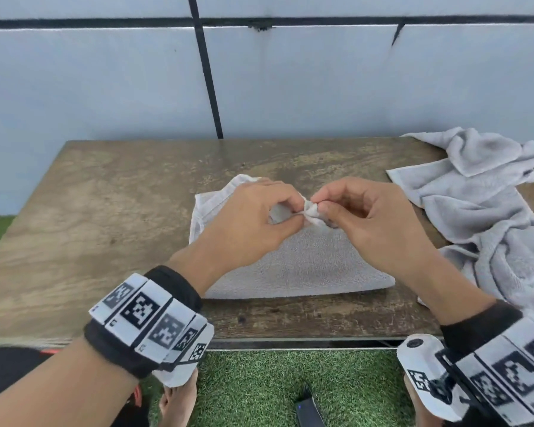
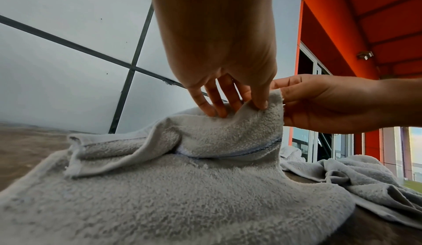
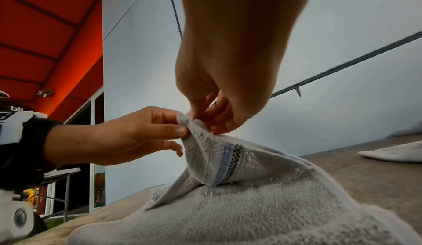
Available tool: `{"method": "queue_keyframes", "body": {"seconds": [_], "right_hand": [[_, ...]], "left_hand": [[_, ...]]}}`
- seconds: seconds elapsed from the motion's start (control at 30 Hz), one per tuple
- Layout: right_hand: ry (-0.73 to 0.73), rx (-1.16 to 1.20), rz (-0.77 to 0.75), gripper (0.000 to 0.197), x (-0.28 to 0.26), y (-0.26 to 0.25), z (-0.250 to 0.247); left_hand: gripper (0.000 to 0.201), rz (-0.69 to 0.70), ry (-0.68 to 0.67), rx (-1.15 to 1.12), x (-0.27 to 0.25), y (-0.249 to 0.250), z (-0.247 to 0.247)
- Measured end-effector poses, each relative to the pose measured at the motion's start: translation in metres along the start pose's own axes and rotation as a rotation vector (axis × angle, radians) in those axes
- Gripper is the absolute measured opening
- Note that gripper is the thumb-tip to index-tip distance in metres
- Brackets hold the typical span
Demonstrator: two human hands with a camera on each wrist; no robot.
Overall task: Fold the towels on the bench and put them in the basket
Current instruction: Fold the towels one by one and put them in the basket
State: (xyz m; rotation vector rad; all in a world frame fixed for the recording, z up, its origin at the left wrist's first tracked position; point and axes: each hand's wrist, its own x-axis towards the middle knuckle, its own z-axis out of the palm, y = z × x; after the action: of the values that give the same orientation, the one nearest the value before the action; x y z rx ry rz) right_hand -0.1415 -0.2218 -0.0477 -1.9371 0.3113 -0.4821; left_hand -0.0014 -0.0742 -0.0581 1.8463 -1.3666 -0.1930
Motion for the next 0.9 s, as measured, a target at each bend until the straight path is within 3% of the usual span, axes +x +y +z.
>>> {"method": "queue_keyframes", "body": {"seconds": [0.13,0.27,0.5,0.67,0.9], "right_hand": [[0.113,-0.037,-0.031,0.013,-0.001,0.000,0.003],[0.237,-0.055,-0.041,0.011,-0.005,0.003,0.003],[0.211,-0.008,-0.043,0.015,-0.013,-0.002,0.005],[0.236,0.007,-0.064,0.011,-0.013,-0.004,0.001],[0.237,0.051,-0.094,0.023,-0.015,-0.004,0.000]], "left_hand": [[0.013,-0.084,0.010,-0.031,-0.001,0.000,-0.005],[0.009,-0.081,0.028,-0.091,0.001,0.004,-0.005],[0.013,0.014,0.076,-0.050,0.005,0.011,0.006],[0.012,0.015,0.121,-0.040,0.005,0.016,0.007],[0.011,0.009,0.145,-0.052,0.005,0.019,0.008]]}}
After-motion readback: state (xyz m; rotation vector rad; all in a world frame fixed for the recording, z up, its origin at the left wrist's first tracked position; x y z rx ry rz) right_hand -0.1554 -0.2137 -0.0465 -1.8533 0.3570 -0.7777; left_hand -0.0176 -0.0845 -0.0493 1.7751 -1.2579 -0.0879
